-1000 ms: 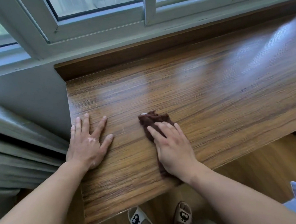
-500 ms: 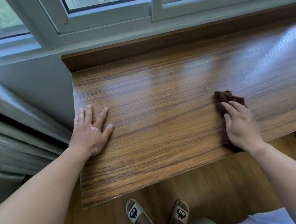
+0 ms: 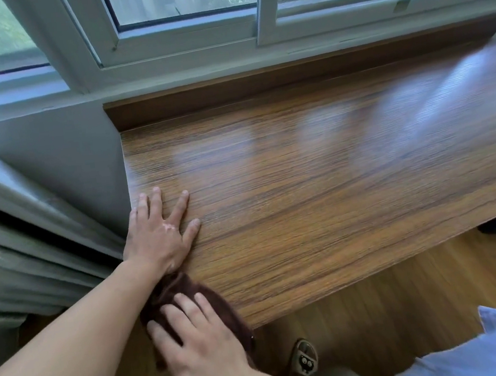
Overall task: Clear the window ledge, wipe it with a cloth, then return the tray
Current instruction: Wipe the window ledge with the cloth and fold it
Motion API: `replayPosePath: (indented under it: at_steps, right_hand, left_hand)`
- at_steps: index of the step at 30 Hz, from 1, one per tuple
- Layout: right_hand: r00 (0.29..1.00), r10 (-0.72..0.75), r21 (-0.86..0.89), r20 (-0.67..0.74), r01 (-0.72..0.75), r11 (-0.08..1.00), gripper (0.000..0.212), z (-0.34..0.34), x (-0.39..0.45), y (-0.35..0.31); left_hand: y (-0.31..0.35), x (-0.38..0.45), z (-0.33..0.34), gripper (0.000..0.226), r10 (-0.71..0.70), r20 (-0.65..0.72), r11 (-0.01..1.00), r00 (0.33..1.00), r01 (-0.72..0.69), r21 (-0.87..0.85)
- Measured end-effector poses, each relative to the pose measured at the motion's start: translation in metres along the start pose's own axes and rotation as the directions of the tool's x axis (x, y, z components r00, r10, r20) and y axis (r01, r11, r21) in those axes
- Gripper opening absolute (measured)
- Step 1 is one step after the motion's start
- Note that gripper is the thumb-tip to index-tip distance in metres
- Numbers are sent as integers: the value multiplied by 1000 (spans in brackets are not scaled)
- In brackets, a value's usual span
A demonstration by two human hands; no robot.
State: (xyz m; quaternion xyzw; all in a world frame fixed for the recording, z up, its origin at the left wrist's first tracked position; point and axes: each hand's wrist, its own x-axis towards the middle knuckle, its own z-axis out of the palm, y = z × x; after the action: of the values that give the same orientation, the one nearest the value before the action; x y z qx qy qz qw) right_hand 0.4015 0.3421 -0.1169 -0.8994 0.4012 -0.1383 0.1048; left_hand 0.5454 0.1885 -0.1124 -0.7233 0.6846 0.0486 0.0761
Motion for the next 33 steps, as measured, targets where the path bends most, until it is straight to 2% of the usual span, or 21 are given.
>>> replayPosePath:
  at_steps: [3,6,9,11,18,23,29,33]
  right_hand:
    - [998,-33,-67,45,36,997,46,-5,2,11]
    - [999,-25,-43,35,27,999,51,-10,-4,35]
    - [1000,30,4,-5,-30,1000,52,-17,-9,60]
    - [998,67,13,-20,-67,998,49,-23,-12,80]
    - [980,197,10,-21,-197,980,45,-57,-32,163]
    - [970,243,3,-23,-243,970,45,-86,-57,234]
    - [961,273,-9,-41,-274,962,45,-123,-95,329]
    - [930,363,-54,-50,-366,929,47,-154,-124,401]
  left_hand:
    - [-4,2,0,77,27,-31,999,999,-26,29]
    - [-2,3,0,79,26,-38,999,999,-26,20]
    - [8,5,-3,78,21,-30,1000,999,-22,-22]
    - [19,6,-8,80,66,-37,997,997,-67,-49]
    - [71,14,-16,82,116,-2,991,993,-116,-67]
    - [111,22,-14,81,48,42,996,998,-45,-78]
    - [129,31,-14,81,-87,55,989,995,93,-115]
    - [146,36,-20,83,-179,74,977,981,186,-107]
